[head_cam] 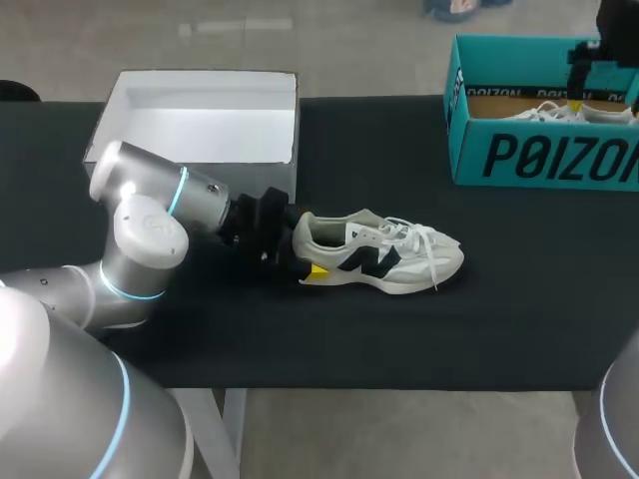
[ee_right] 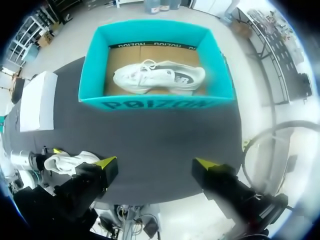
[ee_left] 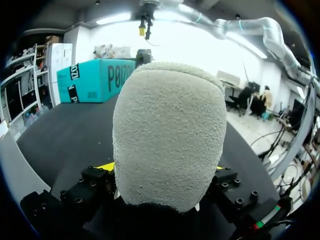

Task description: Take the shoe out of the shoebox, open the shoe tongue, remove and reinsert the insole, then place the shoe into the shoebox

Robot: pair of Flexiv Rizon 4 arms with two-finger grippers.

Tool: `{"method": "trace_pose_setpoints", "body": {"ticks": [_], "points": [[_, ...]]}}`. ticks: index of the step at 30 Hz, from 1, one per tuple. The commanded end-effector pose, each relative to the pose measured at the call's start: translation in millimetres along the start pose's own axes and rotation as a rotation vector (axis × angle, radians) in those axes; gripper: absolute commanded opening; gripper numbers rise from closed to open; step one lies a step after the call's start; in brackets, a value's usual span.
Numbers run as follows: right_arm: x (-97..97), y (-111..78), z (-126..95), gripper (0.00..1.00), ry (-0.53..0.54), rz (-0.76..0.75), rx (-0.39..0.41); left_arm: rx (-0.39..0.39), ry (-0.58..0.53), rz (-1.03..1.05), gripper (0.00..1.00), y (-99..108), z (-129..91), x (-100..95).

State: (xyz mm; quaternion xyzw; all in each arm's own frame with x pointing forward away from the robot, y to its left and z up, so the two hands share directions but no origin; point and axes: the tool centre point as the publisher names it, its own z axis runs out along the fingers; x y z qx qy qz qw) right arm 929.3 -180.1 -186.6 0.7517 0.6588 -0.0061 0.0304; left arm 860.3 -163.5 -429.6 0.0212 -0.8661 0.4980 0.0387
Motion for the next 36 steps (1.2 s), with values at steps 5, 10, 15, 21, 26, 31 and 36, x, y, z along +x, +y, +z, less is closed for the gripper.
{"method": "trace_pose_setpoints", "body": {"ticks": [5,10,15,21,26,31,36], "points": [[51.7,-51.7,43.8,1.0,0.048,0.086,-0.046,-0.001,-0.003,0.0,0.0,-0.1,0.2,1.8],[65.4,-59.5,48.2,1.0,0.04,0.077,-0.033,-0.001,-0.003,0.0,0.0,-0.1,0.2,1.8],[65.4,-59.5,48.2,1.0,0.04,0.077,-0.033,-0.001,-0.003,0.0,0.0,-0.1,0.2,1.8],[70.6,-59.7,50.7,1.0,0.033,0.08,-0.037,-0.001,-0.003,0.0,0.0,-0.1,0.2,1.8],[120.3,-71.5,67.7,1.0,-0.045,0.091,-0.088,-0.001,-0.003,0.0,0.0,-0.1,0.2,1.8],[161.2,-89.9,81.7,1.0,-0.026,0.06,-0.066,-0.001,-0.003,0.0,0.0,-0.1,0.2,1.8],[183.1,-104.5,90.5,1.0,0.002,0.083,0.055,-0.001,-0.003,0.0,0.0,-0.1,0.2,1.8]]}}
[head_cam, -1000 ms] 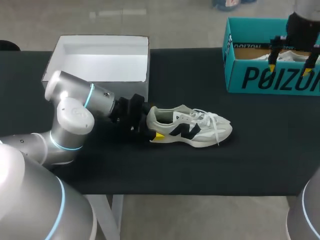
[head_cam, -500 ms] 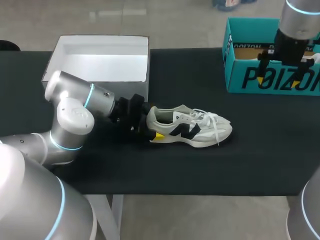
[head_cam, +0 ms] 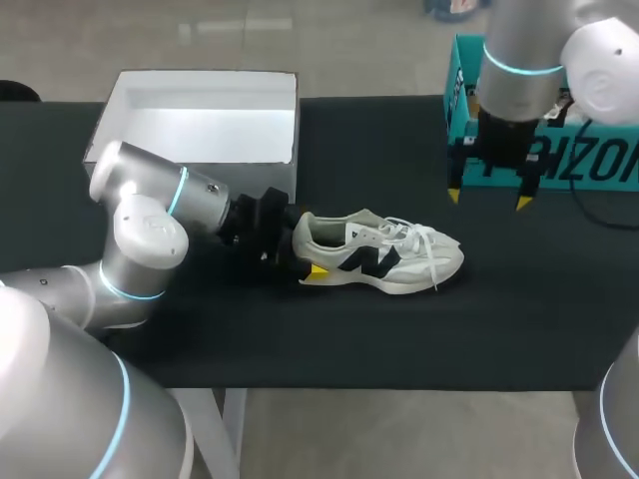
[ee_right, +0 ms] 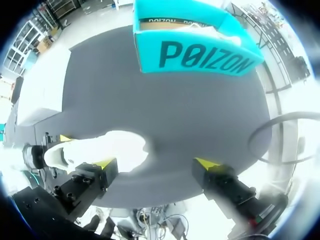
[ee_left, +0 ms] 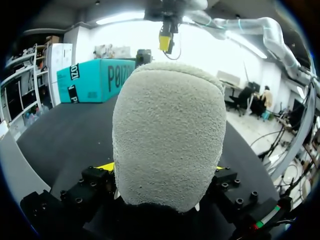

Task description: Take the shoe out of the shoebox, open the shoe tongue, remove and reinsert the insole, then place the shoe into the shoebox

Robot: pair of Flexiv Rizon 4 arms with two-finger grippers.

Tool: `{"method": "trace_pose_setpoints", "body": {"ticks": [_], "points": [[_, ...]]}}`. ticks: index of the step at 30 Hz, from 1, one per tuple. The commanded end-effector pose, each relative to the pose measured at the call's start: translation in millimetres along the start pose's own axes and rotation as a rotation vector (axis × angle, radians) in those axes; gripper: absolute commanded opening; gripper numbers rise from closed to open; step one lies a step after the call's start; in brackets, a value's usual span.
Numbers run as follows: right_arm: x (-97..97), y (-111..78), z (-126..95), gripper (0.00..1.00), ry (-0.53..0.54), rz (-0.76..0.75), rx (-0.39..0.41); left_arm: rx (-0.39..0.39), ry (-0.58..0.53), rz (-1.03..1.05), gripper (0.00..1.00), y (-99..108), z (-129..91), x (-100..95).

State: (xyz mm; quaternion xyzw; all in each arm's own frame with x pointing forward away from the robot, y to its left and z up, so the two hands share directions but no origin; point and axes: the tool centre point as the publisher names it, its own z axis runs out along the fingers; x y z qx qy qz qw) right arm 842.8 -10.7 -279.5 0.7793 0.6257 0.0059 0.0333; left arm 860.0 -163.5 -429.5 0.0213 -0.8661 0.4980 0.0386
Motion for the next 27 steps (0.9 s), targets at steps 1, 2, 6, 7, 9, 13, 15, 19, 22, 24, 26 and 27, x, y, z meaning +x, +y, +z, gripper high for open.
{"method": "trace_pose_setpoints", "body": {"ticks": [1,2,6,7,9,13,15,19,22,24,26,27], "points": [[22.7,4.6,9.9,1.0,-0.013,-0.004,0.073,-0.001,-0.002,0.0,0.0,-0.1,0.2,1.5],[22.7,4.6,9.9,1.0,-0.013,-0.004,0.073,-0.001,-0.002,0.0,0.0,-0.1,0.2,1.5],[22.7,4.6,9.9,1.0,-0.013,-0.004,0.073,-0.001,-0.002,0.0,0.0,-0.1,0.2,1.5],[22.7,4.6,9.9,1.0,-0.013,-0.004,0.073,-0.001,-0.002,0.0,0.0,-0.1,0.2,1.5],[22.7,4.6,9.9,1.0,-0.013,-0.004,0.073,-0.001,-0.002,0.0,0.0,-0.1,0.2,1.5],[28.2,3.5,10.5,1.0,0.008,-0.005,0.081,-0.001,-0.002,0.0,0.0,-0.1,0.2,1.5],[43.6,0.6,11.3,1.0,-0.008,0.005,0.053,-0.001,-0.002,0.0,0.0,-0.1,0.2,1.5],[72.4,-5.2,14.2,1.0,-0.014,0.021,0.017,-0.001,-0.002,0.0,0.0,-0.1,0.2,1.5],[88.0,-10.3,16.5,1.0,-0.01,0.022,0.012,-0.001,-0.002,0.0,0.0,-0.1,0.2,1.5],[96.7,-14.7,17.5,1.0,-0.016,0.023,0.006,-0.001,-0.002,0.0,0.0,-0.1,0.2,1.5],[103.4,-19.2,17.7,1.0,-0.015,0.028,0.004,-0.001,-0.002,0.0,0.0,-0.1,0.2,1.5],[107.4,-21.7,17.8,1.0,-0.026,0.033,0.001,-0.001,-0.002,0.0,0.0,-0.1,0.2,1.5]]}}
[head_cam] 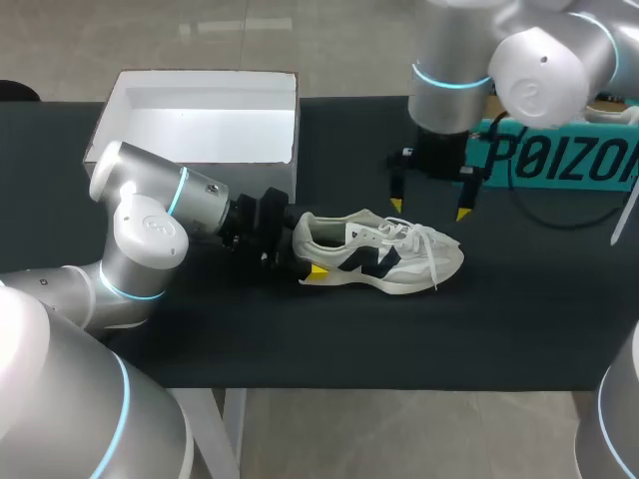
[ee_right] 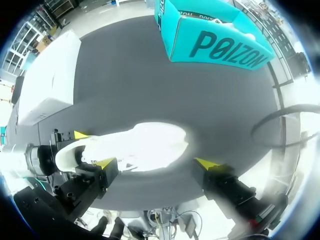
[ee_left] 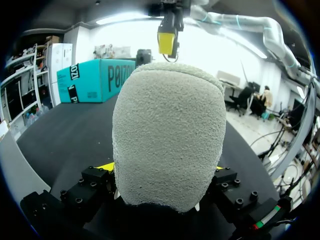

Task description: Take the shoe out of the shoebox, open the shoe tongue, remove and reinsert the insole, then place the shoe into the shoebox

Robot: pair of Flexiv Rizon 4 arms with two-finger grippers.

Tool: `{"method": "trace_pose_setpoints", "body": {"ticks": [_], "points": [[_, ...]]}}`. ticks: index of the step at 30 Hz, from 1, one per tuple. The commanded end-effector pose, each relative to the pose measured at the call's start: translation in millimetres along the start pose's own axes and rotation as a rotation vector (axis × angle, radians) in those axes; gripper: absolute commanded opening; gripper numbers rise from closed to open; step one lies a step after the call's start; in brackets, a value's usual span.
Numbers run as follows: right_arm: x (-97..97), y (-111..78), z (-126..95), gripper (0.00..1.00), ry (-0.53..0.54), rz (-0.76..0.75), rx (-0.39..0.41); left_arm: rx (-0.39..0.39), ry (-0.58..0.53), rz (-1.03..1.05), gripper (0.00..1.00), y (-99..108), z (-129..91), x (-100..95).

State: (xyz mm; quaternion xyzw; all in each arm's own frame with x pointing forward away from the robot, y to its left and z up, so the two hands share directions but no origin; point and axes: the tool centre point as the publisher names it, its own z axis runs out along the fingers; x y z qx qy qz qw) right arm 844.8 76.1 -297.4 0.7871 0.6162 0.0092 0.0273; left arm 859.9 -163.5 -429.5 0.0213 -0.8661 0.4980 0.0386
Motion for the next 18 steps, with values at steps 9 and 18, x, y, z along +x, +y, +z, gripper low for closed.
{"method": "trace_pose_setpoints", "body": {"ticks": [9,18], "points": [[55.5,-20.0,15.1,1.0,-0.066,-0.037,-0.023,-0.001,-0.003,0.0,0.0,0.0,0.2,1.4],[81.0,-26.8,34.9,1.0,-0.147,-0.12,-0.064,-0.001,-0.003,0.0,0.0,0.0,0.2,1.4]]}}
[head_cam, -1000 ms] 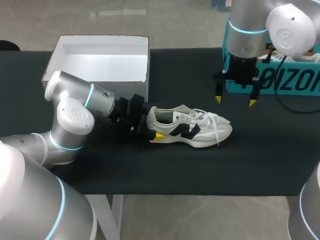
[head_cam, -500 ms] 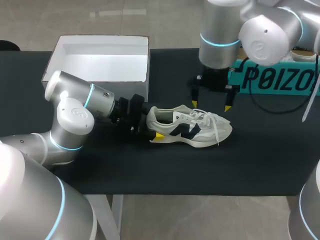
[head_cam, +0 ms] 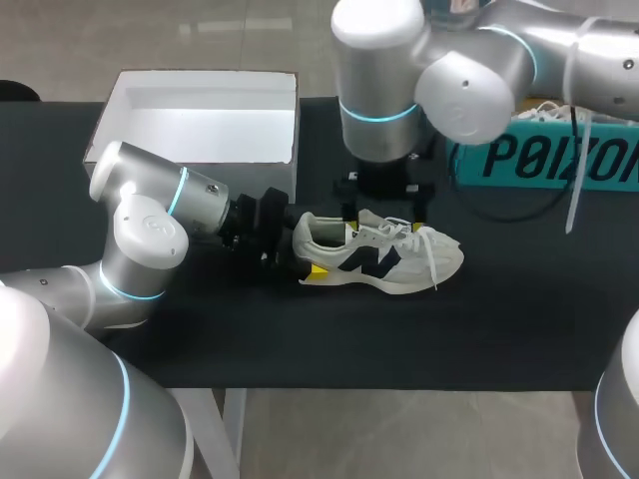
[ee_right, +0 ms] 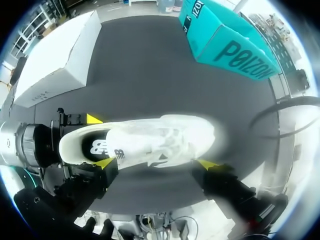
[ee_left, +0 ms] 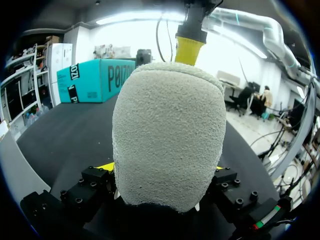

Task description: Take the shoe out of the shoebox, open the shoe tongue, remove and reinsert the insole, then place the shoe into the shoebox

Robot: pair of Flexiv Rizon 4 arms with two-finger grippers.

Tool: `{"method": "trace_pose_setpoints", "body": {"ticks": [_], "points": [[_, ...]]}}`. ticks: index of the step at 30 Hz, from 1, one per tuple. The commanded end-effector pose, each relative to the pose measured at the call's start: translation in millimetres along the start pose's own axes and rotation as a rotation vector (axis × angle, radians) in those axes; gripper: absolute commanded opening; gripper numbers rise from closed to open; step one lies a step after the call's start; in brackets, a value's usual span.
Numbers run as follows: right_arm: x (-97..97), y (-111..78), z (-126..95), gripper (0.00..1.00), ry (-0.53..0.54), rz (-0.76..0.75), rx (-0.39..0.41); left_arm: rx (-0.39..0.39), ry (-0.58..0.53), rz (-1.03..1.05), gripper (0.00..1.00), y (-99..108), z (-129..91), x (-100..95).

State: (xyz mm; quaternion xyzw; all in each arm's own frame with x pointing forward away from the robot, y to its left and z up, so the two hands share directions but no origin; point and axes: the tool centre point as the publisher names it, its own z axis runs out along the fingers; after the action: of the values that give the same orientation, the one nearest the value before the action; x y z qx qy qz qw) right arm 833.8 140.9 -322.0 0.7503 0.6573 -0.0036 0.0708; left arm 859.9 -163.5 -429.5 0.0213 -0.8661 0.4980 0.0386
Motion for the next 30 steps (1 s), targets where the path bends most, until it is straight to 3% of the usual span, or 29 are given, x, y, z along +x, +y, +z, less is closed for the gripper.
{"method": "trace_pose_setpoints", "body": {"ticks": [1,14,20,26,27,28,30], "points": [[22.4,2.9,14.5,1.0,-0.077,-0.01,-0.003,-0.001,-0.003,0.0,0.0,0.0,0.2,1.4],[29.4,5.2,25.7,1.0,-0.077,-0.028,0.017,-0.001,-0.003,0.0,0.0,0.0,0.2,1.4],[34.2,2.6,32.5,1.0,-0.127,-0.05,0.007,-0.001,-0.003,0.0,0.0,0.0,0.2,1.4],[15.6,8.0,35.2,1.0,-0.161,0.006,0.01,-0.001,-0.003,0.0,0.0,0.0,0.2,1.4],[11.3,10.2,35.0,0.9,-0.161,0.016,0.012,-0.001,-0.003,0.0,0.0,0.0,0.2,1.4],[7.0,12.4,34.4,0.51,-0.162,0.03,0.014,-0.001,-0.003,0.0,0.0,0.0,0.2,1.4],[0.1,16.2,31.7,0.26,-0.158,0.048,0.015,-0.001,-0.003,0.0,0.0,0.0,0.2,1.4]]}}
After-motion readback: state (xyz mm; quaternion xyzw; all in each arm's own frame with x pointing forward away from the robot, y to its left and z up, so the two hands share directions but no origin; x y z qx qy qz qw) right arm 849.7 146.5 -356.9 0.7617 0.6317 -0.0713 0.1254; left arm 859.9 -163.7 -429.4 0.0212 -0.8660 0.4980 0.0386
